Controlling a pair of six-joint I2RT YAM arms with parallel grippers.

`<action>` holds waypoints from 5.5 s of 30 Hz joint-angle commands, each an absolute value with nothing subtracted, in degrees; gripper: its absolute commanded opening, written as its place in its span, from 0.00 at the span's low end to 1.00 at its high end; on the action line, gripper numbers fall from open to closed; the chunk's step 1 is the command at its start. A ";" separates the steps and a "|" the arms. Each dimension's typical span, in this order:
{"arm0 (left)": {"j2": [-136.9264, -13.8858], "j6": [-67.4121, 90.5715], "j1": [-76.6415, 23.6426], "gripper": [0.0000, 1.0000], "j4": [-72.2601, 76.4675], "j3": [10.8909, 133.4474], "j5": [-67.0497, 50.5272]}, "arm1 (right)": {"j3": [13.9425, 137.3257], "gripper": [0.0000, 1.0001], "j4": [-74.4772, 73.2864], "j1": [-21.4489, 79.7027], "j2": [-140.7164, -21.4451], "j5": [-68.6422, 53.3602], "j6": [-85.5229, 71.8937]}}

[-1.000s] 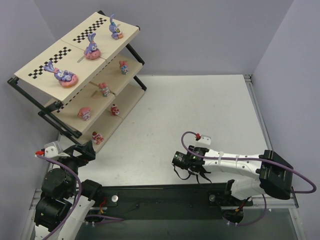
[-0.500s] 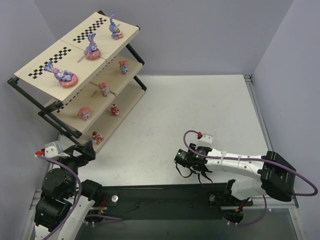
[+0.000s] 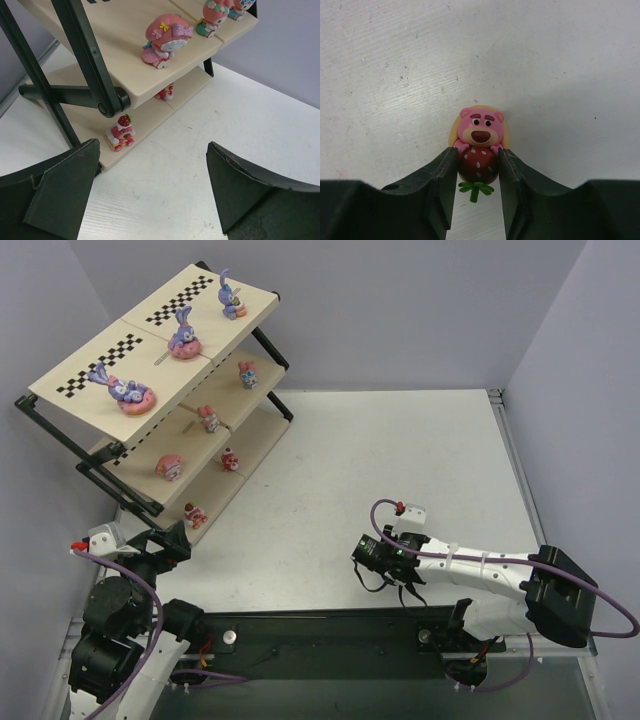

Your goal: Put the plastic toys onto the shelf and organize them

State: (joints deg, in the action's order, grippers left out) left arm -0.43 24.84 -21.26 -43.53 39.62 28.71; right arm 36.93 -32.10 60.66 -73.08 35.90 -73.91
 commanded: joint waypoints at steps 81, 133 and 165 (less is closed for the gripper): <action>6.77 23.55 -20.65 0.97 -41.48 40.43 26.72 | 131.39 0.00 11.96 47.29 -147.83 21.00 -23.29; 6.77 23.91 -20.21 0.97 -42.01 40.61 27.42 | 135.00 0.47 10.11 45.88 -149.77 18.98 -18.90; 6.77 23.99 -20.13 0.97 -42.10 40.61 27.42 | 109.34 0.24 15.99 48.34 -131.84 15.56 -26.97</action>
